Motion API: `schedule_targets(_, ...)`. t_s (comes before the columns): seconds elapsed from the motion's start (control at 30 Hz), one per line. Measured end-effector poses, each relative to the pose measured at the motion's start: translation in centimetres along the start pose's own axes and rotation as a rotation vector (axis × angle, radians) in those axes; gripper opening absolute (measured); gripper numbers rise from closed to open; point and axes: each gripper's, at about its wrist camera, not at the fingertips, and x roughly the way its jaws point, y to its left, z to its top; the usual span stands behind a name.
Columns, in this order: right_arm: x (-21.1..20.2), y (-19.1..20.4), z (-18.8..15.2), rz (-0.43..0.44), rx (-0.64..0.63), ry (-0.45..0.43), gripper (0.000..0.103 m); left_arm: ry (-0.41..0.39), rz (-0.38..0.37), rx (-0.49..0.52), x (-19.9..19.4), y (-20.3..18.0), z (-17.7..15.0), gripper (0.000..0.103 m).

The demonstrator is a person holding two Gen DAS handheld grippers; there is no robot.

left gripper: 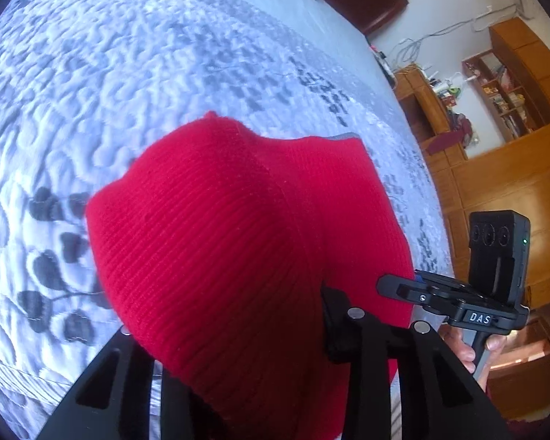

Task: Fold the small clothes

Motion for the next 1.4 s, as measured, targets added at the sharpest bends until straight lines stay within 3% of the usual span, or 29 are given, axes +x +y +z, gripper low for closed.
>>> schedule_targets(0.3,-8.5,-4.4,1.2,-0.073,-0.022,-0.078,0.033,-0.007,-0.083,0.103,3.2,-9.8,2.2,0.036)
schedule_targets(0.57,-12.8,-10.8,3.4,-0.119,0.017,-0.097,0.034,0.009,-0.063,0.133,9.0,-15.8,5.1,0.036)
schedule_targets(0.73,-11.9,-15.2,4.6,-0.118,0.043,-0.068,0.034,0.025,-0.011,0.127,12.5,-16.7,5.6,0.036)
schedule_targets(0.93,-9.3,-20.3,4.9,-0.096,0.135,-0.025,0.034,0.048,0.053,0.083,16.7,-14.9,5.9,0.037)
schedule_targets(1.1,-8.0,-22.7,4.1,-0.047,0.166,-0.02,0.037,0.043,0.054,0.084,17.9,-13.3,5.5,0.045)
schedule_targets(1.33,-8.4,-22.7,3.2,-0.056,0.197,-0.037,0.051,0.046,0.094,0.09,17.8,-13.2,4.7,0.055)
schedule_targets(1.4,-9.6,-21.9,2.2,-0.073,0.19,-0.054,0.06,0.048,0.123,0.096,16.4,-13.7,4.0,0.06)
